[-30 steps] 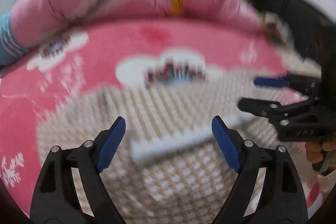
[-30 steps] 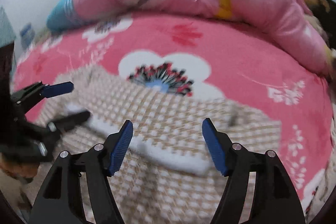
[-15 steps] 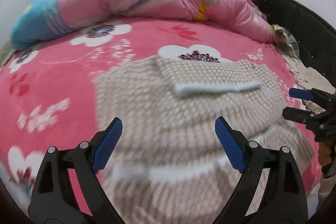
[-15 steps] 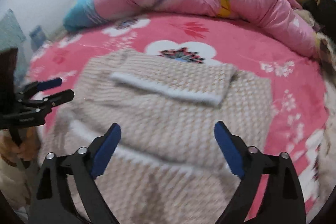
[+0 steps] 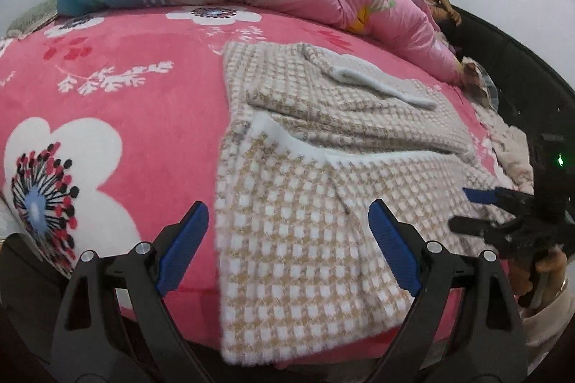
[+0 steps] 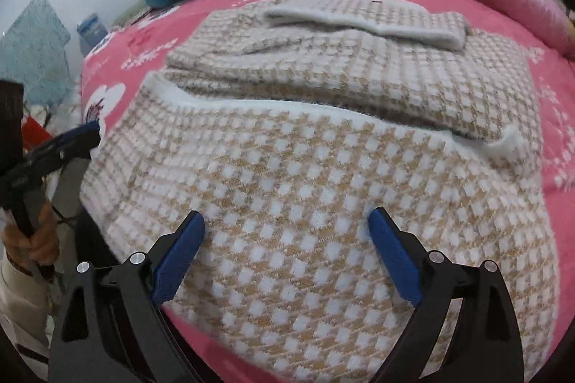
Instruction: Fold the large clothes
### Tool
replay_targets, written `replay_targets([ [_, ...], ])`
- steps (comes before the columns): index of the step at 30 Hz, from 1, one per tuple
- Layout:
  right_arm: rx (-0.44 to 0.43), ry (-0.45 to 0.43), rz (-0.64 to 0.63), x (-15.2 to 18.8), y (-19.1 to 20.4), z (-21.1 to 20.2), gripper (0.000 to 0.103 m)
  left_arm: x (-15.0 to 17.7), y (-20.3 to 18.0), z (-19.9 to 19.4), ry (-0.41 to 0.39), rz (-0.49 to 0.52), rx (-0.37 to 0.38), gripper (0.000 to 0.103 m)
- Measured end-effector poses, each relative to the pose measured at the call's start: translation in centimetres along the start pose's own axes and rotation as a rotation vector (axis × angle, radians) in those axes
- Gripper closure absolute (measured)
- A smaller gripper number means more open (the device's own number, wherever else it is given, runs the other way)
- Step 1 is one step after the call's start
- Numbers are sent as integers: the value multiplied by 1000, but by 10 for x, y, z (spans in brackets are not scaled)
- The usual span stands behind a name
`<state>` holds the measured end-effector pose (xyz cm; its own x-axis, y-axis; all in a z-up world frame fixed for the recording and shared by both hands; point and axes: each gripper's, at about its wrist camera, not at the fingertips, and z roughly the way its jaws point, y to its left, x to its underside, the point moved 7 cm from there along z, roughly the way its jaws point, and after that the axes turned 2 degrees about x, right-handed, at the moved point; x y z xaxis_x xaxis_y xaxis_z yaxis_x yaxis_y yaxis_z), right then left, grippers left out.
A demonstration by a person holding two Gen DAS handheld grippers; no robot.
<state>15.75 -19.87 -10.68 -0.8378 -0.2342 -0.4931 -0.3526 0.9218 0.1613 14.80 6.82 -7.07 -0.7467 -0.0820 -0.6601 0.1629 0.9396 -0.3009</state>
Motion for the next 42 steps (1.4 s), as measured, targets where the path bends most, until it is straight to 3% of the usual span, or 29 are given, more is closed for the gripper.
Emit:
replay_targets([
  [8,-19,14,33,0,-4,2,13,-6,18,29,52,-62,54,48],
  [13,-20,17,26,-1,-6,3,13,-9,16,26,50,-84,157,50],
  [22,-20,22,22,-1,-5,3,13,-19,16,58,132,-65,114,50],
  [26,-20,23,21,0,-6,3,13,-26,15,70,150,-98,157,50],
  [29,-21,24,19,-1,-5,4,13,-25,9,63,151,-114,229,50],
  [31,-22,24,18,-1,-5,4,13,-20,7,57,155,-102,236,50],
  [33,-20,26,18,-1,-5,4,13,-12,6,56,175,-74,197,49],
  [36,-20,25,17,0,-6,4,13,0,5,60,220,0,74,49],
  [42,-14,24,23,-1,-7,1,13,7,-16,66,218,169,-153,46],
])
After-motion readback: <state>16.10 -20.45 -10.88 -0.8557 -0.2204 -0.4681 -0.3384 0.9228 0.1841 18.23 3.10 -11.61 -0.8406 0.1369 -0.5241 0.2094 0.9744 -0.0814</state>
